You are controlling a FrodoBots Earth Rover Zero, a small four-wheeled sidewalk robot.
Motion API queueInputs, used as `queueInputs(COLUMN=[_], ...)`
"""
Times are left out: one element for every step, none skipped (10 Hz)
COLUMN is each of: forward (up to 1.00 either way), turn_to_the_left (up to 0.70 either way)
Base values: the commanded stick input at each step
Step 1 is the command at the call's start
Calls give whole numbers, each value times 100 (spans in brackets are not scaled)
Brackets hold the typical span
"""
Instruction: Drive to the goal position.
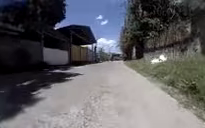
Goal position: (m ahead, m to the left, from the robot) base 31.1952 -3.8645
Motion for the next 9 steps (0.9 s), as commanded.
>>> queueInputs(forward=[100, 100, 100, 100, 100, 100, 100, 100, 100], turn_to_the_left=[0, 0, 0, 0, 0, 0, 0, 0, 0])
